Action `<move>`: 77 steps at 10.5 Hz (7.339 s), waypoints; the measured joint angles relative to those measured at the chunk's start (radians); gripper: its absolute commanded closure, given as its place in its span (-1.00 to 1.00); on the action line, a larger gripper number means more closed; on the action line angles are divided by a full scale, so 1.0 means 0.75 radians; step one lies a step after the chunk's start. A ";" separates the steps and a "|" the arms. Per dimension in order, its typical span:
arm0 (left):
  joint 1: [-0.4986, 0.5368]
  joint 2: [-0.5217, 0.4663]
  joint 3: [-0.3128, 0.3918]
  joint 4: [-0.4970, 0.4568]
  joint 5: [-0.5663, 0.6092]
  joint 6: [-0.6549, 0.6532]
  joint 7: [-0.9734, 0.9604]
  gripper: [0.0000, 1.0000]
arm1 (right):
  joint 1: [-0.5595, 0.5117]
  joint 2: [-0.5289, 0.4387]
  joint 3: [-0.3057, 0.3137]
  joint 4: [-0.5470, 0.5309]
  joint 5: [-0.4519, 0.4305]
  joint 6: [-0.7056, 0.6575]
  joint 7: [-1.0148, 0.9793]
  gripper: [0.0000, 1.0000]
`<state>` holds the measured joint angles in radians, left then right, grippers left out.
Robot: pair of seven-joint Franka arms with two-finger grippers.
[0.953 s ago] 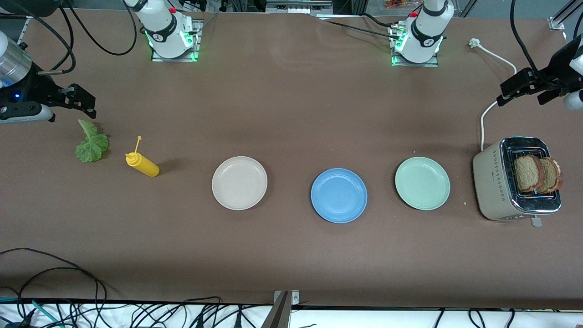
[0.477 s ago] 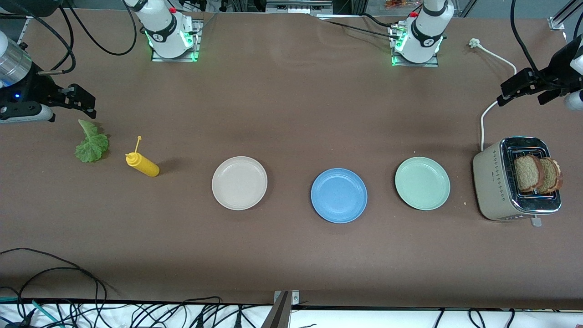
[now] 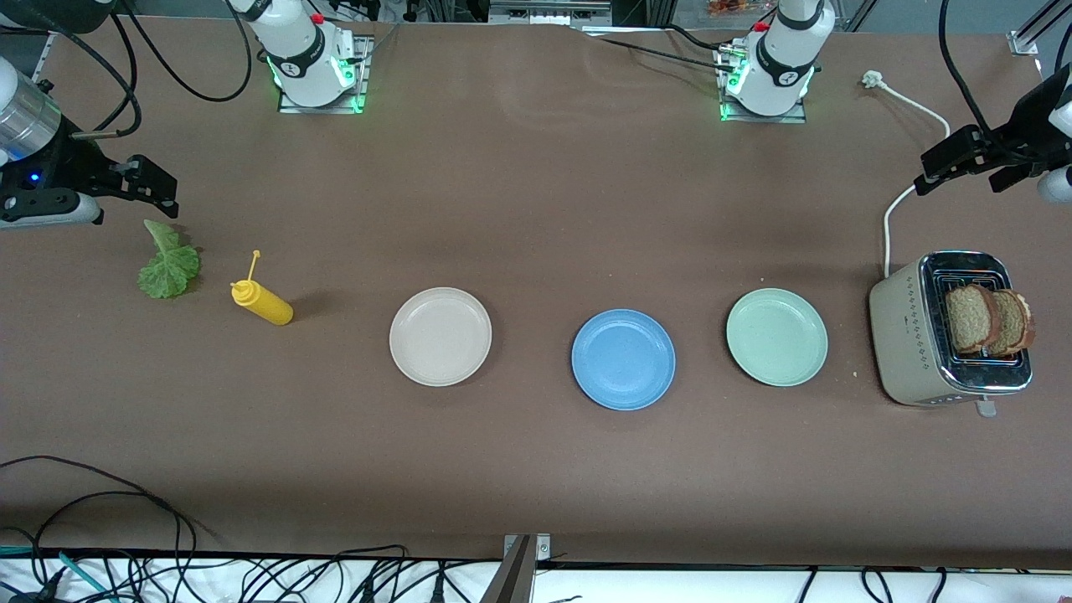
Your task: Make sandwich in blue plate with both arms
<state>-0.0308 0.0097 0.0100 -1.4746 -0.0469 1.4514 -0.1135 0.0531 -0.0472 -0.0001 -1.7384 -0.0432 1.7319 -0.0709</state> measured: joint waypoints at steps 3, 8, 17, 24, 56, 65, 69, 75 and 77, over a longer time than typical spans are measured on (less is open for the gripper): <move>-0.002 0.002 -0.001 0.000 0.043 -0.001 0.000 -1.00 | 0.000 0.000 0.000 0.000 0.000 0.000 0.000 -1.00; -0.003 0.004 -0.001 0.000 0.057 -0.001 0.000 -1.00 | 0.000 0.000 0.000 -0.001 0.000 0.000 0.000 -1.00; -0.003 0.004 -0.001 0.000 0.057 -0.001 0.000 -1.00 | 0.000 0.000 0.000 -0.001 0.000 0.001 0.000 -1.00; -0.003 0.011 -0.001 0.000 0.058 -0.001 0.000 -1.00 | 0.000 0.000 0.000 -0.001 0.000 0.001 0.000 -1.00; 0.026 -0.008 -0.016 0.040 0.103 -0.021 0.025 -1.00 | 0.000 0.001 0.000 -0.002 0.001 0.001 0.000 -1.00; 0.038 -0.022 -0.024 0.098 0.086 -0.115 0.036 -1.00 | 0.001 0.001 0.000 -0.005 0.002 0.000 0.000 -1.00; 0.024 -0.024 -0.073 0.140 0.046 -0.261 0.047 -1.00 | 0.001 0.002 0.000 -0.010 0.003 0.000 0.000 -1.00; 0.075 0.017 -0.239 0.136 0.269 -0.249 0.048 -1.00 | 0.001 0.002 0.000 -0.011 0.004 0.001 0.000 -1.00; 0.137 0.065 -0.238 0.129 0.268 -0.236 0.051 -1.00 | 0.001 0.002 0.000 -0.011 0.004 0.001 0.000 -1.00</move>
<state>0.0721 0.0587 -0.1682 -1.3781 0.1541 1.2745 -0.0754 0.0537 -0.0457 0.0001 -1.7464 -0.0401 1.7330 -0.0709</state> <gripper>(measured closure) 0.000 0.000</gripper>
